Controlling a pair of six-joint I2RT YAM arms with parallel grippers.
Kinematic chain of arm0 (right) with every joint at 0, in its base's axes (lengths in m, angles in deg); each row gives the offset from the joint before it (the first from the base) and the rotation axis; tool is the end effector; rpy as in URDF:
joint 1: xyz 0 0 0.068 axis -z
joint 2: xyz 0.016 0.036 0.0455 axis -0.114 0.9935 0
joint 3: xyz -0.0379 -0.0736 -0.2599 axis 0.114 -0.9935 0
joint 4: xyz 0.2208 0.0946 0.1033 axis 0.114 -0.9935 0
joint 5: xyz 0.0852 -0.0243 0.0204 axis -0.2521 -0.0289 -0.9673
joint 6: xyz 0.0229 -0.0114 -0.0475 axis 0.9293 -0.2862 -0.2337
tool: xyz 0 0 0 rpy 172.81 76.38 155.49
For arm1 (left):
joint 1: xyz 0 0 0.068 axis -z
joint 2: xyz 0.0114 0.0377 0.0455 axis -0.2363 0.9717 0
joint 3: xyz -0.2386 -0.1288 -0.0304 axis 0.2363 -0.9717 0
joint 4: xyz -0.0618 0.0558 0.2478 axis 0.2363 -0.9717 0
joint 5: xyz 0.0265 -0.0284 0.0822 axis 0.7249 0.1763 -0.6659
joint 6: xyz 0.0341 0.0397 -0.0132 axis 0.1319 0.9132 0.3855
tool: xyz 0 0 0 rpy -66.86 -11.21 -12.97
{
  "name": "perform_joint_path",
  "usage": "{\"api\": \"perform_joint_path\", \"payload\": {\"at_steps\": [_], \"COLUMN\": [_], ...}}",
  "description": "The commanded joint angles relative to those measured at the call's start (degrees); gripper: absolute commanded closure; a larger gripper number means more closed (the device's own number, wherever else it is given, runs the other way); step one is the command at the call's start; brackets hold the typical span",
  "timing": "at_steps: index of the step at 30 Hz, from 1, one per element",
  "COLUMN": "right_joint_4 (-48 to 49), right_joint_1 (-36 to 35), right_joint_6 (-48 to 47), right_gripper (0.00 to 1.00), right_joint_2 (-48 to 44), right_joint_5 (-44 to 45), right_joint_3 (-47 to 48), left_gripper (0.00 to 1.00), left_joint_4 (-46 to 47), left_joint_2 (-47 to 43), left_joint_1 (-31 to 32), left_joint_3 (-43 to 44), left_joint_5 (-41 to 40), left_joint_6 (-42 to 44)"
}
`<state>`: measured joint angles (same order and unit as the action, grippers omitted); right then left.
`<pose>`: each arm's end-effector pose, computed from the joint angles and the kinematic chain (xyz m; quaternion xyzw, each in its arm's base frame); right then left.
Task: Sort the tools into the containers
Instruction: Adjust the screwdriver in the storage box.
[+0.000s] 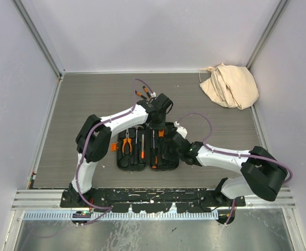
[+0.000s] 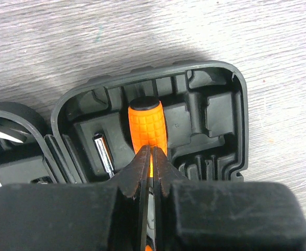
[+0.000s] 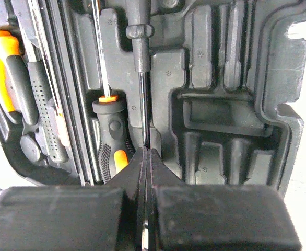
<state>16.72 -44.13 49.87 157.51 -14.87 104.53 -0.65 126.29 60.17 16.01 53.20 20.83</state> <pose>0.1642 0.1926 0.1648 0.0791 0.9371 0.2308 0.2495 0.3122 -0.3237 0.2037 0.0643 0.9685 -0.1220 0.2076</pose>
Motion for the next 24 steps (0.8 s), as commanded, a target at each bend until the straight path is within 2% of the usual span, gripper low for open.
{"api": "perform_joint_path", "payload": {"at_steps": [1,24], "right_joint_4": [-5.6,-9.2], "right_joint_1": [-0.7,-0.6], "right_joint_6": [1.5,4.4], "right_gripper": [0.99,0.99], "right_joint_2": [4.1,4.3], "right_joint_5": [1.8,5.9], "right_joint_3": [-3.4,-5.4], "left_gripper": [0.94,0.95], "left_joint_4": [0.2,-2.4], "left_joint_2": [0.2,4.7], "left_joint_1": [0.2,0.1], "left_joint_3": [-1.5,-1.8], "left_joint_5": [0.0,-2.7], "left_joint_6": [-0.8,-2.3]}}
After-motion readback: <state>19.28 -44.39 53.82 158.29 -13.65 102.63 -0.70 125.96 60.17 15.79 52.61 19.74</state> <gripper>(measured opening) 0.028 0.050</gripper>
